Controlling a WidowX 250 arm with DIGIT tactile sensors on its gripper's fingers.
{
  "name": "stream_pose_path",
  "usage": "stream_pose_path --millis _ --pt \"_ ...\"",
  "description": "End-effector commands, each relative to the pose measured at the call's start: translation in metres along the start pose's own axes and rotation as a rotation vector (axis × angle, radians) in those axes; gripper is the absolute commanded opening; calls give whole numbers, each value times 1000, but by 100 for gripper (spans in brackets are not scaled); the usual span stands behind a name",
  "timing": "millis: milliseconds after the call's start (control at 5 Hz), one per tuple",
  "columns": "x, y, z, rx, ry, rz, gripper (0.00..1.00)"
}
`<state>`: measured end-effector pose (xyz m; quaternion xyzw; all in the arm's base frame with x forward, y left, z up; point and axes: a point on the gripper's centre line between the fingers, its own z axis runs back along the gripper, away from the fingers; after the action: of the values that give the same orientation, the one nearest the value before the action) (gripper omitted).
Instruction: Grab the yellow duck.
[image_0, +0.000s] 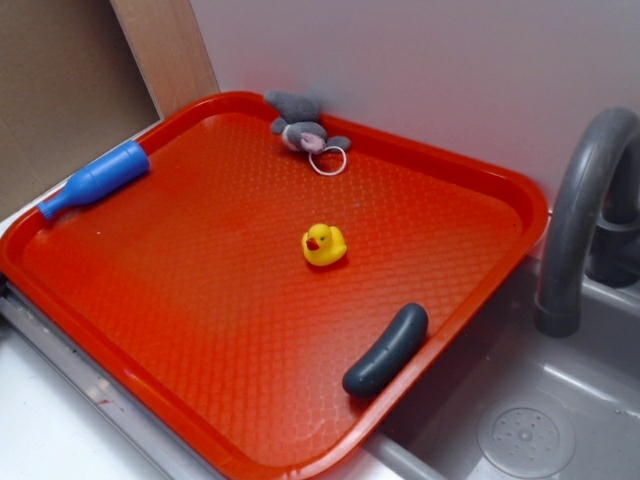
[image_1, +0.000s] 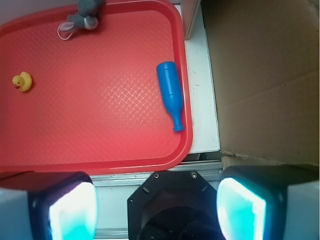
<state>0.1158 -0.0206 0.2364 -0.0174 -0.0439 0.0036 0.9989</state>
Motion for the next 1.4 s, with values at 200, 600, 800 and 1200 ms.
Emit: stream_pose_path --millis 200,600,800,1200 --pt "14 -34 -10 -14 -62 30 100" --pt "49 -107 -14 -65 -115 36 100" --pt "76 -143 -23 -122 -127 36 100" --pt "93 -204 -71 -22 -70 -18 100"
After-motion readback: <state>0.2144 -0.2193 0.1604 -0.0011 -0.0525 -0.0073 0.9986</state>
